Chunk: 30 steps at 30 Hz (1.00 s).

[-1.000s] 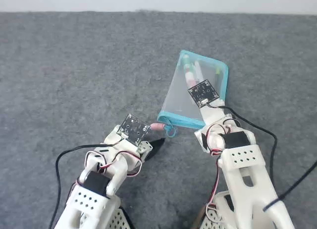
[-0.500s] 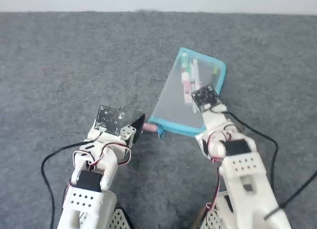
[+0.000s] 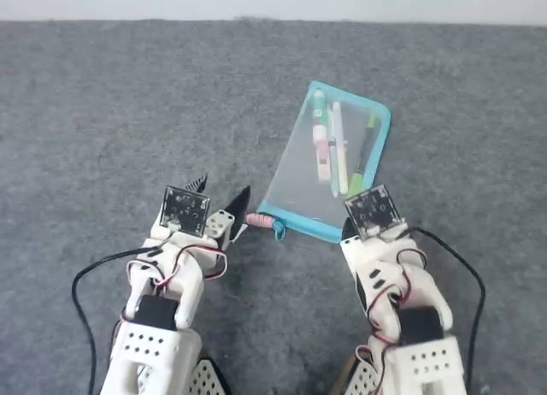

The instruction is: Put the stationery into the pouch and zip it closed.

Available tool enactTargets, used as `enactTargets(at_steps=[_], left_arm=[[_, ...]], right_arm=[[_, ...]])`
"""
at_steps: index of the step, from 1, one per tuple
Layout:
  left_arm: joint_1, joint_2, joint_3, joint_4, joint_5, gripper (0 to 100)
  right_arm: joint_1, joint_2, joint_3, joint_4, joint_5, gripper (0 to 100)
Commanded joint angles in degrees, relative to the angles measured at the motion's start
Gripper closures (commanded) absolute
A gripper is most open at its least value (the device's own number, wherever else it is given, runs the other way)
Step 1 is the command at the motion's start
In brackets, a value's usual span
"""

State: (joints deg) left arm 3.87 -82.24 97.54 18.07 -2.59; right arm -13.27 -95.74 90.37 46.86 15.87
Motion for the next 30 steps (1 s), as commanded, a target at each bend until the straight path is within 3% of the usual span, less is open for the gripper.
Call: enactTargets(at_steps=[1, 13, 24, 30], left_arm=[[-0.7, -0.62, -0.57, -4.22, 0.53, 76], [-0.62, -0.62, -0.57, 0.26, 0.53, 76], [-0.7, -0.53, -0.57, 0.88, 0.62, 76], [-5.01, -0.88, -0.57, 15.91, 0.35, 76]], right_arm=[[0.13, -8.04, 2.9, -1.63, -0.79, 98.5], [1.54, -7.34, 6.07, 2.07, -0.79, 98.9], [21.23, -7.08, 6.07, 19.38, -0.79, 98.6], [21.93, -7.52, 6.07, 26.59, -0.79, 98.6]])
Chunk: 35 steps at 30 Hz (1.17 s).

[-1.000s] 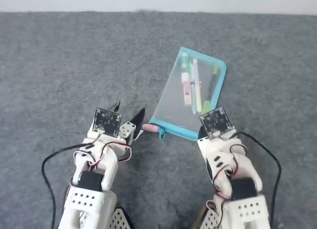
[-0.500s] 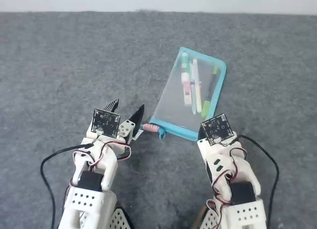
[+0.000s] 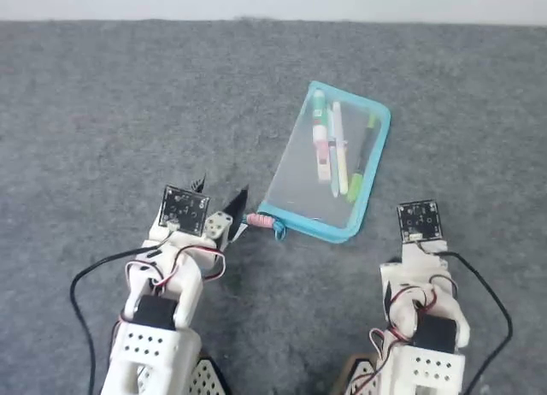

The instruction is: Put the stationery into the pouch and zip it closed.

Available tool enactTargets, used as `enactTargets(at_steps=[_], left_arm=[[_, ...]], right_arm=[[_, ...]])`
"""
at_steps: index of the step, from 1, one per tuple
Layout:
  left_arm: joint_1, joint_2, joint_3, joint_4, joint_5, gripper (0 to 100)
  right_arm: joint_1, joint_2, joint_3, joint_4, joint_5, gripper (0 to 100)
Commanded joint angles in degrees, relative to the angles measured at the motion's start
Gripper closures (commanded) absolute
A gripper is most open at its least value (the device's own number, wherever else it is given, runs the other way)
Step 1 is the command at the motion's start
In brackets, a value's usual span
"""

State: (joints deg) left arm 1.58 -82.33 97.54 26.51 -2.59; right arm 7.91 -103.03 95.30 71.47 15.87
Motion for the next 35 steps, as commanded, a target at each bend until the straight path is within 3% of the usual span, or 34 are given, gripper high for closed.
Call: enactTargets(at_steps=[1, 5, 13, 35], left_arm=[[-4.04, -0.79, -0.57, 9.85, 0.35, 76], [-11.25, -0.79, -0.57, 13.63, 0.35, 76], [-23.03, -0.53, -0.57, 13.8, 0.62, 76], [-23.65, -0.53, -0.57, 13.8, 0.62, 76]], right_arm=[[0.75, -0.22, 1.14, 2.68, -0.79, 98.7], [0.75, -0.31, 1.14, 3.12, -0.79, 98.7], [0.75, -0.31, 1.14, 3.12, -0.79, 98.7], [0.66, -0.31, 1.14, 3.12, -0.88, 98.7]])
